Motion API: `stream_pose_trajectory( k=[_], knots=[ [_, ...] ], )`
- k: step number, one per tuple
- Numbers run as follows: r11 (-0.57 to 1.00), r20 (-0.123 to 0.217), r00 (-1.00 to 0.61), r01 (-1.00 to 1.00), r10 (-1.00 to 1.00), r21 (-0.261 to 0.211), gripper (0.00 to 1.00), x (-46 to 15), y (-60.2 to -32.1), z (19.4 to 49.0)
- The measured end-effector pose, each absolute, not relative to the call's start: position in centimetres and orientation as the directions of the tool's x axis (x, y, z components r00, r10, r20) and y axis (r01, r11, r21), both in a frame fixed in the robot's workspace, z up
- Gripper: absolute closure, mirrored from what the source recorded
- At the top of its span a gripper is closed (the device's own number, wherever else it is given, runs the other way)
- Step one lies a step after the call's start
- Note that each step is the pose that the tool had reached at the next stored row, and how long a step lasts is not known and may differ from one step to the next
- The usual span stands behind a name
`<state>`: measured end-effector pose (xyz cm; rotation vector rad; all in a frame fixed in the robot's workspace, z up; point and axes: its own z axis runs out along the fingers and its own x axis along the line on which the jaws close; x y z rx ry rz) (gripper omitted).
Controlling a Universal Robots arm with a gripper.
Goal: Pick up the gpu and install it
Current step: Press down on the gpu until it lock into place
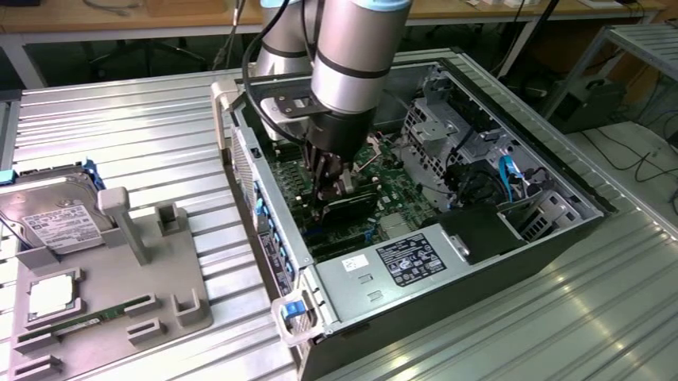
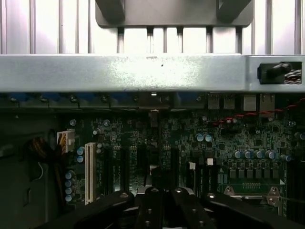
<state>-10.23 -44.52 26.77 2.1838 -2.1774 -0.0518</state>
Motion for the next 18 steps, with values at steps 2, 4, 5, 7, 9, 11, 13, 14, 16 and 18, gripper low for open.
stream_pose_trajectory(
  k=[2,4,5,7,9,11,13,14,16,18],
  knots=[
    [-0.002,0.016,0.003,-0.998,-1.0,0.064,0.89,-10.2,-44.5,26.8],
    [-0.002,0.015,0.003,-0.998,-1.0,0.063,0.89,-10.2,-44.5,27.0],
    [-0.002,0.013,0.003,-0.998,-1.0,0.061,0.89,-10.2,-44.5,27.1],
    [-0.002,0.016,0.003,-0.998,-1.0,0.062,0.89,-10.2,-44.4,27.8],
    [-0.003,0.016,0.004,-0.998,-1.0,0.061,0.89,-10.2,-44.4,28.3],
    [-0.002,0.017,0.003,-0.998,-1.0,0.06,0.89,-10.2,-44.4,28.8],
    [-0.002,0.017,0.003,-0.998,-1.0,0.059,0.89,-10.2,-44.4,29.1],
    [-0.002,0.017,0.003,-0.998,-1.0,0.058,0.89,-10.2,-44.4,29.4],
    [-0.002,0.017,0.003,-0.998,-1.0,0.057,0.89,-10.2,-44.4,29.4],
    [-0.002,0.017,0.003,-0.998,-1.0,0.057,0.89,-10.2,-44.4,29.4]
  ],
)
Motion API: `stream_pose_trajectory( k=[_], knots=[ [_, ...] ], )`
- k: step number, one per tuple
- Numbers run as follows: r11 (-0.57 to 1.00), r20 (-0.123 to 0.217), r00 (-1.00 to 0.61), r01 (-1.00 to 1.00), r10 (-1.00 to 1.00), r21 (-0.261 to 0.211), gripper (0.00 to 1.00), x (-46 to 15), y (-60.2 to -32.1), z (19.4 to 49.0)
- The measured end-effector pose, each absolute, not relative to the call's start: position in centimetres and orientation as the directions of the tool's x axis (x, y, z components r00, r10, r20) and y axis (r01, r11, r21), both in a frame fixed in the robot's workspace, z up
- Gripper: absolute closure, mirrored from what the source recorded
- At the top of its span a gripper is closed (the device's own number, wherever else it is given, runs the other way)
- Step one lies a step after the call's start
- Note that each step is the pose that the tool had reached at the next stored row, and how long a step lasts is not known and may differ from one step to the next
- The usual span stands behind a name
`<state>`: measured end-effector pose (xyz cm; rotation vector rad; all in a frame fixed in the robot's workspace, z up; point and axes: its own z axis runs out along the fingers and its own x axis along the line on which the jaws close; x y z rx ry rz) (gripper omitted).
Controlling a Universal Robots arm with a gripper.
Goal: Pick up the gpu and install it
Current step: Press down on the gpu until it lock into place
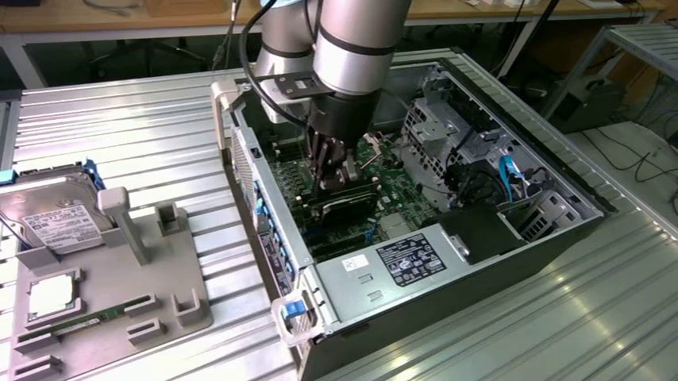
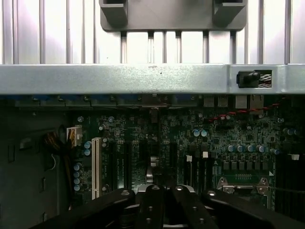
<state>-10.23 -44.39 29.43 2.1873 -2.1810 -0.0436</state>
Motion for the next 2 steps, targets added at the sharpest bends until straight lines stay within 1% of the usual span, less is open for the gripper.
stream_pose_trajectory(
  k=[2],
  knots=[
    [-0.002,0.017,0.003,-0.998,-1.0,0.057,0.89,-10.23,-44.39,29.43]
  ],
)
